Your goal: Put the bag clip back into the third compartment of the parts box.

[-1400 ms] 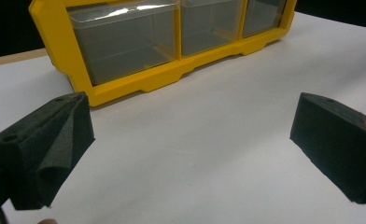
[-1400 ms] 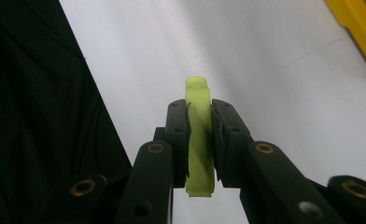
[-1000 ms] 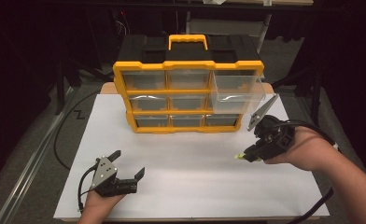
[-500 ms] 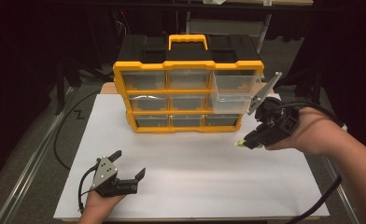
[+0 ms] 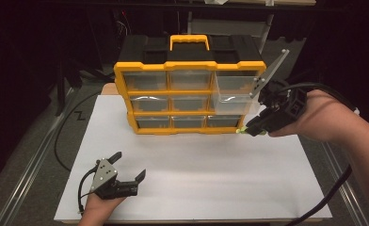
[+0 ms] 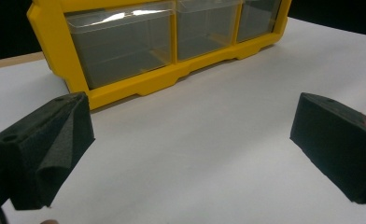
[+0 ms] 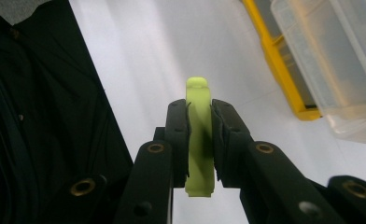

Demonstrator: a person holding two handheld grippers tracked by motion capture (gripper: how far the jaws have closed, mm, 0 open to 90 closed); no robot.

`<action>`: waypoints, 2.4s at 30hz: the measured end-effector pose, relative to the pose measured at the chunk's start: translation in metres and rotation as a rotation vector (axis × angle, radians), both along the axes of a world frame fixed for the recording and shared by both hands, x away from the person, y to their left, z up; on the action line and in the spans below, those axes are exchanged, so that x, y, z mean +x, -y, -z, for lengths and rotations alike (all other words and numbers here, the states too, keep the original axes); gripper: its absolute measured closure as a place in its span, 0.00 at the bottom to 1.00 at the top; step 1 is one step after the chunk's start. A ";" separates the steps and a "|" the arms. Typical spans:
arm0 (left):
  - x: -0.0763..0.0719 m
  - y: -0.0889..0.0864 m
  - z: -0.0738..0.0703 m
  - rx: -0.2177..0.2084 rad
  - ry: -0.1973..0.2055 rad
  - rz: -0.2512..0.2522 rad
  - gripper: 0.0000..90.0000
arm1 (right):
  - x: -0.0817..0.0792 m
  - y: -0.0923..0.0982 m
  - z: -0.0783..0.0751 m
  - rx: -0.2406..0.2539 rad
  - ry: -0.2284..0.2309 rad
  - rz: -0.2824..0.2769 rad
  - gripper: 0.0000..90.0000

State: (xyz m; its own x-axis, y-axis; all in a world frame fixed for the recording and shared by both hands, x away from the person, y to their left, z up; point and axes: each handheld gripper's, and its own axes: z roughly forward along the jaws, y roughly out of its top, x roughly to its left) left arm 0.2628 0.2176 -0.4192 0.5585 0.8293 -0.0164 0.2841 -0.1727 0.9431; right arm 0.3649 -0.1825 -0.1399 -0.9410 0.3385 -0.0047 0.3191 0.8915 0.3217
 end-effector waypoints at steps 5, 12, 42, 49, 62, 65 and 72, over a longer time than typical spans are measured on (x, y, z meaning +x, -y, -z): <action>0.001 0.000 0.000 0.002 -0.005 0.003 0.01 | 0.004 0.001 -0.011 0.000 0.017 0.015 0.88; 0.000 0.002 0.001 0.001 -0.005 0.010 0.01 | 0.011 0.001 -0.027 0.000 0.036 0.025 0.88; 0.001 -0.001 0.001 -0.008 -0.014 0.015 0.01 | 0.071 -0.027 -0.053 0.016 0.087 0.068 0.88; 0.001 0.001 0.002 -0.005 -0.015 0.016 0.01 | 0.083 -0.031 -0.047 -0.006 0.101 0.084 0.88; 0.001 0.000 0.002 -0.007 -0.017 0.015 0.01 | 0.101 -0.032 -0.028 -0.034 0.093 0.107 0.88; 0.001 -0.001 0.002 -0.010 -0.015 0.013 0.01 | 0.102 -0.032 -0.023 -0.040 0.087 0.100 0.88; 0.001 -0.001 0.003 -0.006 -0.018 0.016 0.01 | 0.105 -0.032 -0.018 -0.036 0.078 0.106 0.86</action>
